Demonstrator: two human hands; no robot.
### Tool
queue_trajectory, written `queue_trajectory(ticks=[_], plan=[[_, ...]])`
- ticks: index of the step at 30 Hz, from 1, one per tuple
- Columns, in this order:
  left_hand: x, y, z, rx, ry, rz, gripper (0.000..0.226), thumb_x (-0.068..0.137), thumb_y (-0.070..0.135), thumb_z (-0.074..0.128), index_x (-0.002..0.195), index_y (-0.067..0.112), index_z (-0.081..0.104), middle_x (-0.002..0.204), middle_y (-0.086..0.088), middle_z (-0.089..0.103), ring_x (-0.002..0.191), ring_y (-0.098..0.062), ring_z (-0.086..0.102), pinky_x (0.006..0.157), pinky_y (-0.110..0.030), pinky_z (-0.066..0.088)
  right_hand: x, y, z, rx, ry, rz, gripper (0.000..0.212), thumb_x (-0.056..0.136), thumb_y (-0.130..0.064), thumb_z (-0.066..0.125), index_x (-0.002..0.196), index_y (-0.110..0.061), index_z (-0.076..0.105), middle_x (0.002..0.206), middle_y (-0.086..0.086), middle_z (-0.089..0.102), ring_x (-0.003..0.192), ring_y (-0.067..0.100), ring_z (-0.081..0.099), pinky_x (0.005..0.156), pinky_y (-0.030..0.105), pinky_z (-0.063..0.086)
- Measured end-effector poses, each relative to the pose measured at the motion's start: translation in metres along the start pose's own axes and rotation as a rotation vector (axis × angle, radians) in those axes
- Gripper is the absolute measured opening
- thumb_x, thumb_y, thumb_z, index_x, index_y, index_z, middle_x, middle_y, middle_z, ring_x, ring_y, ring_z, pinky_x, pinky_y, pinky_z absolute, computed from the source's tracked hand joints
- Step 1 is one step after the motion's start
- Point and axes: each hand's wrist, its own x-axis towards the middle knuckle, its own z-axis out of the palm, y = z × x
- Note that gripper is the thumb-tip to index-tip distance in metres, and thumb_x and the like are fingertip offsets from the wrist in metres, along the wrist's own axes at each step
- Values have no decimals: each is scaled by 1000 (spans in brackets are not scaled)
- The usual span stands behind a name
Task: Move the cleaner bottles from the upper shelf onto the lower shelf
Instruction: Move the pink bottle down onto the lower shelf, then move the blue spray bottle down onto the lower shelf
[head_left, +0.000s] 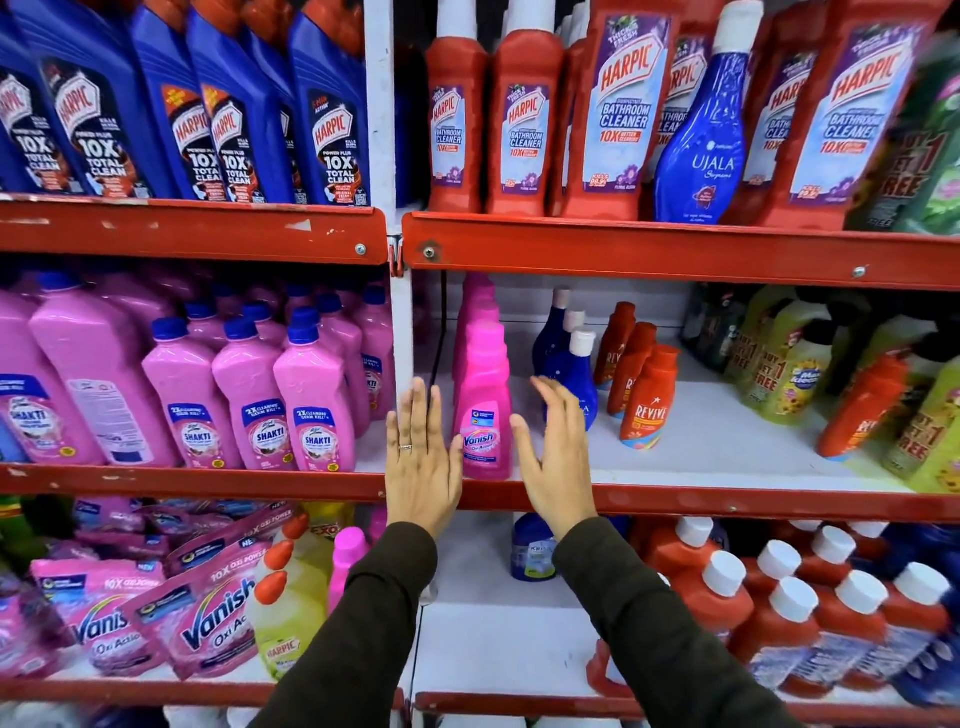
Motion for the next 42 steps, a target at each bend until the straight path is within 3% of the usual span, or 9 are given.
queue_trajectory(ticks=[4, 9, 13, 18, 22, 27, 30, 34, 42], plan=[[35, 31, -25, -70, 91, 33, 68, 105, 30, 32, 162, 3, 6, 170, -2, -25, 159, -17, -17, 130, -38, -9, 12, -9, -23, -155, 120, -185, 57, 102, -31, 51, 153, -13, 33, 163, 4, 25, 154, 23, 19, 122, 49, 23], [92, 70, -53, -94, 211, 101, 74, 107, 30, 34, 162, 13, -13, 168, 1, -31, 157, -17, -21, 129, -38, -11, 41, -32, -64, -310, 240, -328, 61, 100, -32, 51, 153, -8, 35, 163, 11, 25, 155, 30, 14, 125, 51, 14], [132, 94, -70, -108, 270, 140, 68, 107, 28, 37, 163, 7, 4, 172, -1, -19, 158, -16, -19, 129, -39, -10, 68, -45, -100, -350, 311, -356, 62, 100, -34, 49, 154, -9, 31, 165, 9, 24, 156, 28, 14, 126, 45, 8], [179, 116, -90, -111, 330, 159, 61, 106, 28, 38, 161, 6, 21, 170, -13, 21, 158, -13, -16, 130, -37, -7, 113, -57, -139, -328, 398, -329, 60, 102, -35, 44, 154, -10, 31, 165, 8, 24, 155, 24, 18, 125, 46, 13], [204, 128, -98, -71, 343, 172, 60, 109, 30, 33, 162, 7, 20, 171, -12, 19, 158, -25, 3, 130, -38, -7, 157, -64, -167, -293, 365, -221, 61, 102, -36, 38, 155, -8, 29, 165, 10, 24, 153, 25, 21, 124, 42, 19], [209, 131, -94, -24, 348, 165, 60, 110, 33, 25, 164, 9, 14, 173, -8, 15, 159, -25, 4, 130, -42, -3, 197, -70, -197, -205, 142, -81, 61, 103, -32, 34, 157, -5, 19, 160, 16, 31, 146, 32, 34, 117, 43, 31], [209, 130, -93, -23, 358, 166, 59, 111, 34, 22, 164, 9, 14, 173, -8, 15, 159, -25, 2, 130, -42, -3, 207, -70, -205, -76, 20, 19, 61, 96, -32, 36, 153, -13, 26, 150, 16, 42, 133, 35, 47, 113, 49, 37], [208, 129, -91, -7, 359, 161, 60, 111, 36, 20, 164, 10, 10, 173, -7, 12, 160, -25, 1, 130, -42, -4, 212, -65, -212, 99, 3, 85, 51, 91, -23, 41, 142, -18, 40, 142, 12, 51, 124, 27, 53, 110, 46, 40], [210, 130, -90, 1, 366, 166, 60, 111, 34, 24, 164, 10, 9, 173, -7, 11, 160, -24, 0, 130, -44, 0, 211, -66, -216, 358, 77, 78, 48, 95, -22, 47, 142, -16, 42, 142, 8, 51, 129, 22, 54, 107, 43, 49]])
